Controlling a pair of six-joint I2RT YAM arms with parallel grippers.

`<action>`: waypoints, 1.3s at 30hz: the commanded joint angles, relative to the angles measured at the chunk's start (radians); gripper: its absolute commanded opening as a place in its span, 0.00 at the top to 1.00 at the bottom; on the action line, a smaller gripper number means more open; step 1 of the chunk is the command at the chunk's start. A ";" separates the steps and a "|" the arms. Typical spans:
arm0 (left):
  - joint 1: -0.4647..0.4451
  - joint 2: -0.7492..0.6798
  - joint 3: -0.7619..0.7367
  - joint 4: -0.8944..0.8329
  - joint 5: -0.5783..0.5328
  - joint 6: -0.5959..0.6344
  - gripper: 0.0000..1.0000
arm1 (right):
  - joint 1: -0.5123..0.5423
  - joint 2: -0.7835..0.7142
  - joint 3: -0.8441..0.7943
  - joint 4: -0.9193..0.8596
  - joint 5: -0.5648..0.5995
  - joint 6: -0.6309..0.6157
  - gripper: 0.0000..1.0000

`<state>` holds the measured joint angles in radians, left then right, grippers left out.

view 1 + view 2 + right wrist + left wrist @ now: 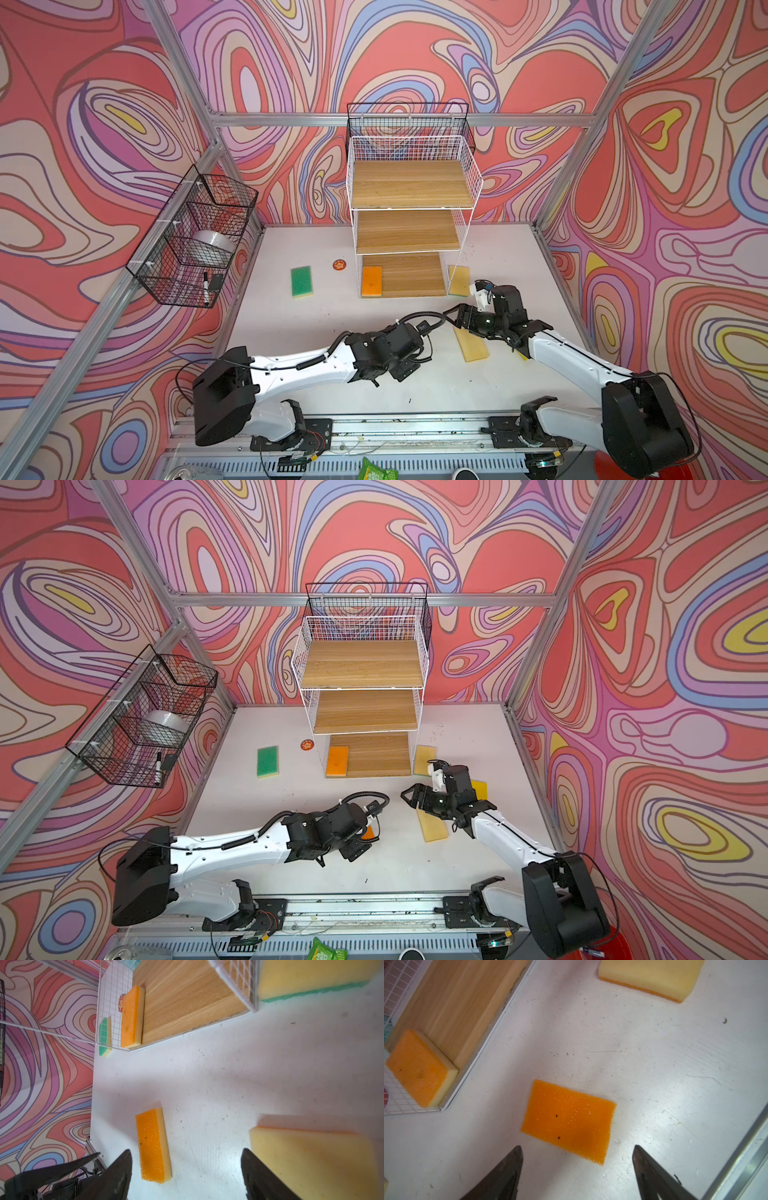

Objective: Place and organize the cleaning sponges onto the shelf
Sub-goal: 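Set orange sponge down mid-table, open left gripper while right gripper approaches, then lower right gripper onto the orange sponge and grasp it while left arm draws back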

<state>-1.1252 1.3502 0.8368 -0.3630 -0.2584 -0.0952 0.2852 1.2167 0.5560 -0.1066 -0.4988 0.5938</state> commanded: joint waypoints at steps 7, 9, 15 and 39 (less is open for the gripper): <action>0.099 -0.162 -0.183 0.077 -0.156 -0.330 0.00 | 0.137 0.103 0.081 -0.054 0.066 -0.050 0.17; 0.148 -0.209 -0.227 0.091 -0.144 -0.390 0.00 | 0.160 0.126 0.089 -0.049 0.070 -0.044 0.17; 0.186 -0.302 -0.304 0.180 -0.188 -0.464 0.00 | 0.219 0.212 0.122 -0.033 0.087 -0.019 0.24; 0.330 -0.214 -0.380 0.247 -0.103 -0.546 0.00 | 0.348 0.400 0.164 0.055 0.082 0.055 0.34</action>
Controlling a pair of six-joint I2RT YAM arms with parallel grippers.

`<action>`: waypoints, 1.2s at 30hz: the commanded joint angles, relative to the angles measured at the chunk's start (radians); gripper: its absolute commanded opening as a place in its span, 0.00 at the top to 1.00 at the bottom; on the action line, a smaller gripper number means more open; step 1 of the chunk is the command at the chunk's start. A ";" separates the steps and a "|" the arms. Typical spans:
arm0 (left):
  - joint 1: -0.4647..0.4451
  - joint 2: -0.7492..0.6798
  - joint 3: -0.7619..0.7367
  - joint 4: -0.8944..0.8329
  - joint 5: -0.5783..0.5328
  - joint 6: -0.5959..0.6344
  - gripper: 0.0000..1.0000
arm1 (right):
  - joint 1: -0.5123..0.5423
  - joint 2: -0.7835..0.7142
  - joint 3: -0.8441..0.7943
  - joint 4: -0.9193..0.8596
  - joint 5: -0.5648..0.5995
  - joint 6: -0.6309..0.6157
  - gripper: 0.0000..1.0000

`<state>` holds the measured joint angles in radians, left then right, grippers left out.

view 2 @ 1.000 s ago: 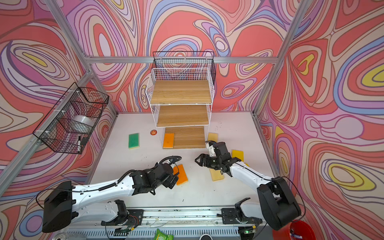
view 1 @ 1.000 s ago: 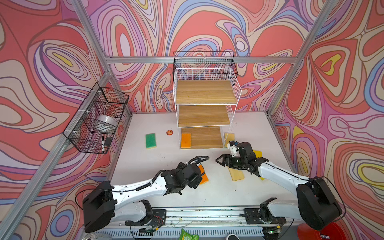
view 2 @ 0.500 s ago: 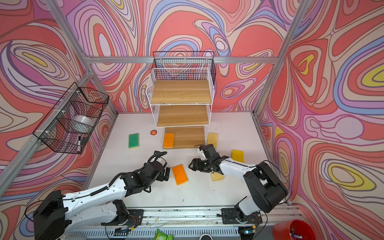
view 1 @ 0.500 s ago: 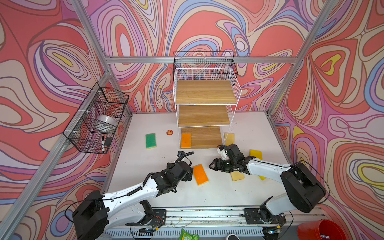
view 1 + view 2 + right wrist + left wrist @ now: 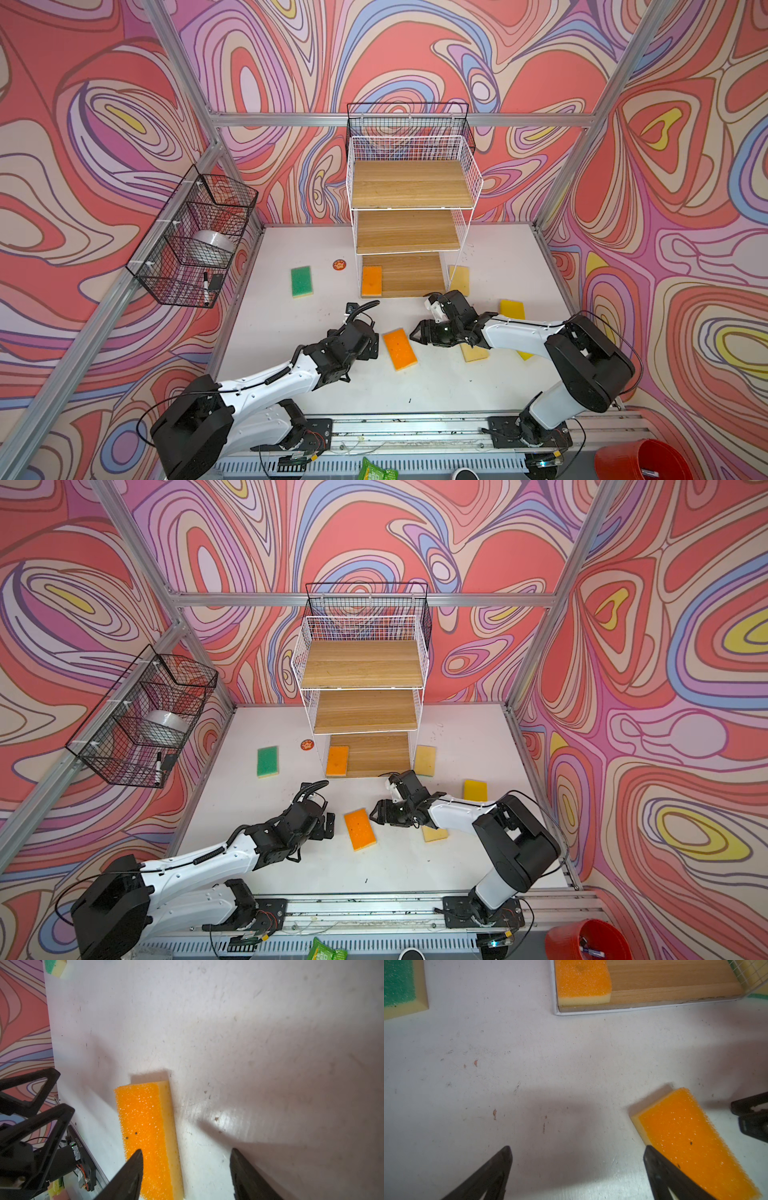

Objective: Place and organize the cleaning sponges onto the shelf
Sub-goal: 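Lower right gripper onto the orange sponge and grasp it while left arm draws back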

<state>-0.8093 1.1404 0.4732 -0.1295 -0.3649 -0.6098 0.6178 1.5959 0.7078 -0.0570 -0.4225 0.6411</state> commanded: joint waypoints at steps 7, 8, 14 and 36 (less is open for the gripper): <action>0.033 -0.031 -0.036 0.004 0.010 -0.038 0.00 | 0.047 0.003 -0.003 -0.009 0.013 0.015 0.43; 0.034 -0.035 -0.038 0.003 0.009 -0.039 0.00 | 0.051 0.000 -0.007 -0.012 0.014 0.018 0.45; 0.039 -0.050 -0.038 -0.004 0.006 -0.048 0.01 | 0.083 -0.025 -0.025 -0.022 0.031 0.031 0.48; 0.055 -0.083 -0.041 -0.043 -0.008 -0.064 0.01 | 0.158 -0.078 -0.081 -0.021 0.067 0.086 0.67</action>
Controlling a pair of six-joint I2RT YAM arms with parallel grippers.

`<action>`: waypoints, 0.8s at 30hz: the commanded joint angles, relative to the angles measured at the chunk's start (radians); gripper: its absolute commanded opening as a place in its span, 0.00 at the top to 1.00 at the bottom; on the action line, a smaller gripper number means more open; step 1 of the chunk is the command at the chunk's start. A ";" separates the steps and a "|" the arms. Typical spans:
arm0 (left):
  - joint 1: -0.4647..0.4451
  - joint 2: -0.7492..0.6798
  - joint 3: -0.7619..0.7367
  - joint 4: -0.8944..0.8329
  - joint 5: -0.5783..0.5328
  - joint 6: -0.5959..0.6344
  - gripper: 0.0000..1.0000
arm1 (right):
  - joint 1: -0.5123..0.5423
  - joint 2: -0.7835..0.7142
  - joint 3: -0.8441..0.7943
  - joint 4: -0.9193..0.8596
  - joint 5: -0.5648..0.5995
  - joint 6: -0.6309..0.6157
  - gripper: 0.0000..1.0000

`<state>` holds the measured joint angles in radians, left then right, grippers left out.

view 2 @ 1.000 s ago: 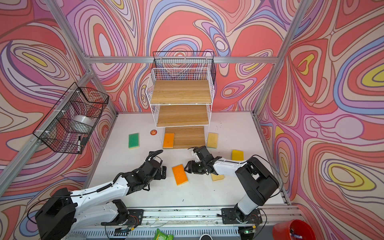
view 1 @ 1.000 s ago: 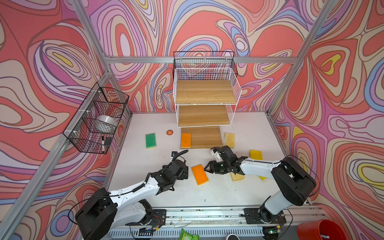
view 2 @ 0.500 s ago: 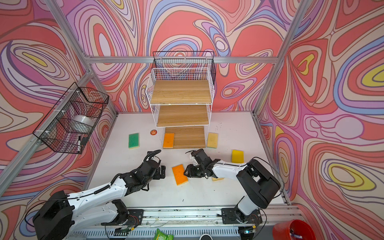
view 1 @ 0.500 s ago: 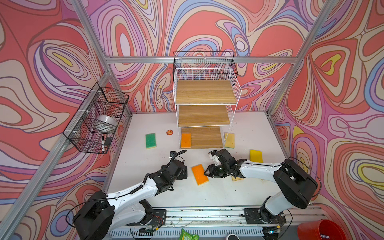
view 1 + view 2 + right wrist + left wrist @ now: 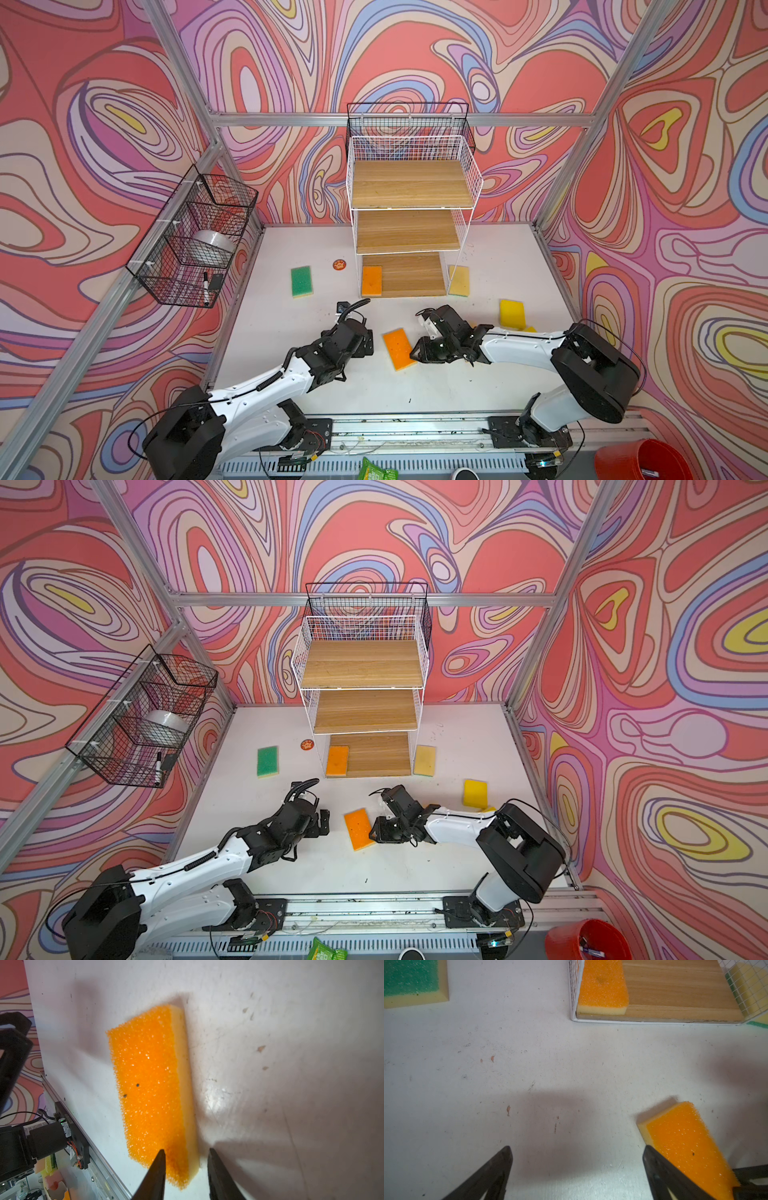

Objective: Place and organize the cleaning sponges onto the shelf
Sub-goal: 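Lower right gripper onto the orange sponge and grasp it while left arm draws back, then lift orange sponge with right gripper and carry it to bottom shelf tier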

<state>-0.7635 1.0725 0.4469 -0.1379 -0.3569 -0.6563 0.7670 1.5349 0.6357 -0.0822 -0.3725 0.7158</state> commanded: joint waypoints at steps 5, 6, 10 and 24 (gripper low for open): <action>0.010 -0.020 -0.004 -0.066 -0.029 -0.025 0.02 | 0.010 -0.009 -0.014 0.023 -0.001 0.021 0.74; 0.012 -0.024 -0.004 -0.071 -0.029 -0.028 0.01 | 0.010 -0.009 -0.014 0.025 -0.003 0.021 0.76; 0.018 -0.052 -0.006 -0.086 -0.025 -0.037 0.01 | 0.010 -0.014 -0.015 0.027 -0.009 0.027 0.82; 0.030 -0.170 -0.035 -0.182 -0.031 -0.056 0.02 | 0.010 -0.067 -0.037 0.071 0.021 0.073 1.00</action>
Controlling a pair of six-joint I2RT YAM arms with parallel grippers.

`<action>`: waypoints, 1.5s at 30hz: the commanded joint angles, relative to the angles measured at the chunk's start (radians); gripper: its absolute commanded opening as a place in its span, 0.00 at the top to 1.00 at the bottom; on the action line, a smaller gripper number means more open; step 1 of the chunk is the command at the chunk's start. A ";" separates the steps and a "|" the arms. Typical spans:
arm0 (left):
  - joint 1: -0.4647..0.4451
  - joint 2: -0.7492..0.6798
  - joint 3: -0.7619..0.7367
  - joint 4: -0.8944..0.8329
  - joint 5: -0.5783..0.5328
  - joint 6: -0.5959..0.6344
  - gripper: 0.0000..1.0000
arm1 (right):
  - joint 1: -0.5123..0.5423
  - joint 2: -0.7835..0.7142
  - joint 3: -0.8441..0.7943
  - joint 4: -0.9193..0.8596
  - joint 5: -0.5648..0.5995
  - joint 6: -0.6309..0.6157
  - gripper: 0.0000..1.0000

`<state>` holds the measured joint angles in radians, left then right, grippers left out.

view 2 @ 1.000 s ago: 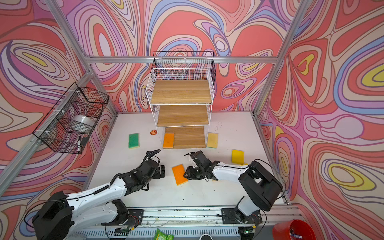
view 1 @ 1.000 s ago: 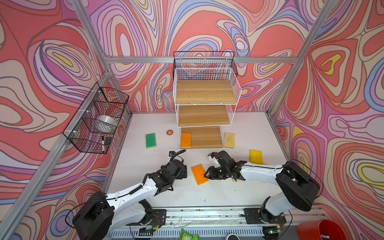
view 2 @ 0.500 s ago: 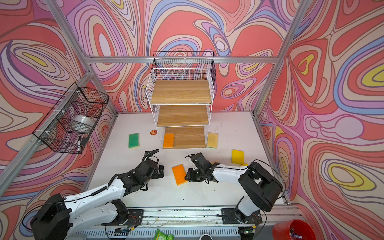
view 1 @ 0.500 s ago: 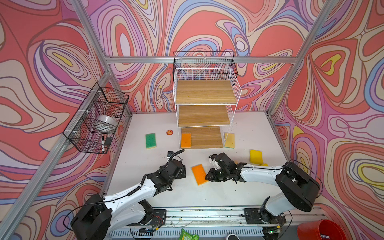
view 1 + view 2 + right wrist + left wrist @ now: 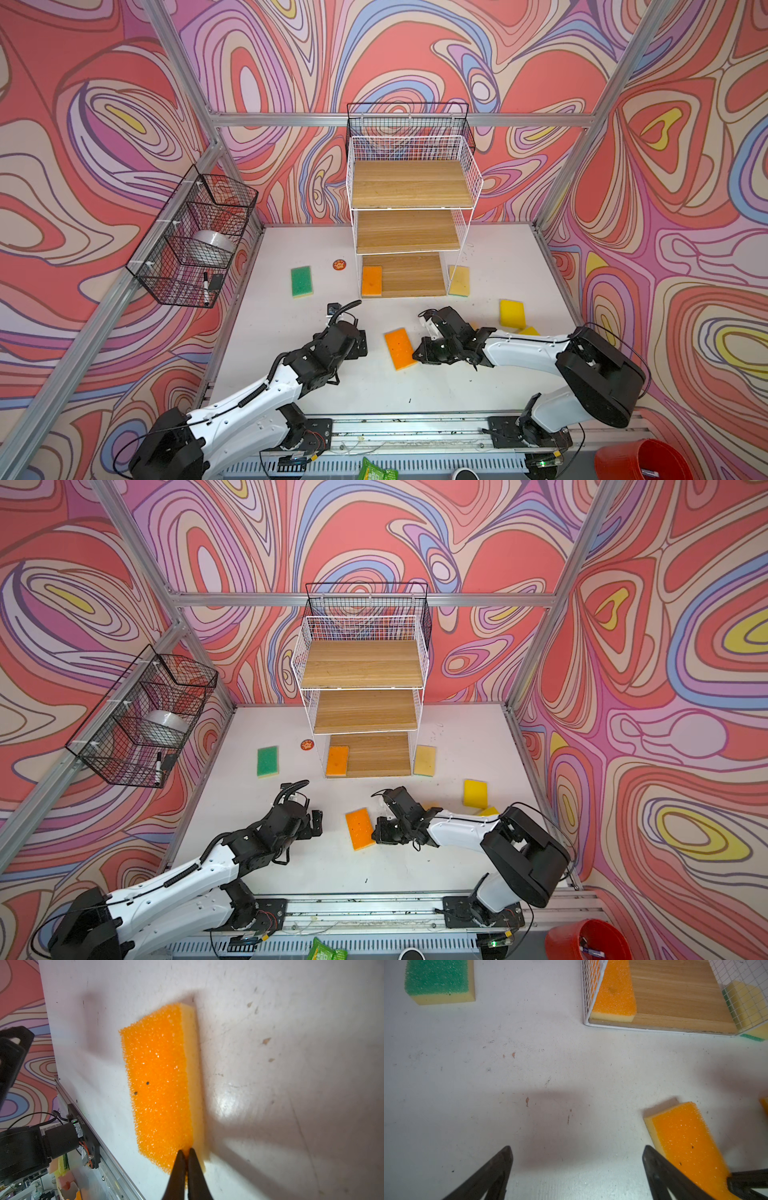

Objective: Place and organize the cleaning sponges onto the shelf
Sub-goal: 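Lift orange sponge with right gripper and carry it to bottom shelf tier, then lower orange sponge beside the first one and open right gripper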

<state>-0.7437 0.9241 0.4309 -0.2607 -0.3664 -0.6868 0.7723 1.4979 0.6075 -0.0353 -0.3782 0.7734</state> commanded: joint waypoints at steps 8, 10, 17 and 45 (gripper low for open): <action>0.063 -0.054 -0.064 -0.052 0.031 -0.046 0.01 | 0.004 -0.061 0.059 -0.003 0.077 0.009 1.00; 0.081 -0.059 -0.067 -0.047 0.045 -0.042 0.01 | -0.001 -0.052 0.089 -0.015 0.078 0.002 1.00; 0.132 -0.071 -0.074 -0.035 0.087 -0.024 0.01 | -0.070 0.015 0.167 -0.001 0.060 0.009 1.00; 0.132 -0.009 -0.080 0.052 0.108 0.010 0.02 | -0.268 0.358 0.401 0.166 -0.104 0.063 1.00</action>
<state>-0.6151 0.9150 0.3637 -0.2249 -0.2577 -0.6838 0.5091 1.8256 0.9802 0.1211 -0.4557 0.8501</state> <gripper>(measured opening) 0.983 0.060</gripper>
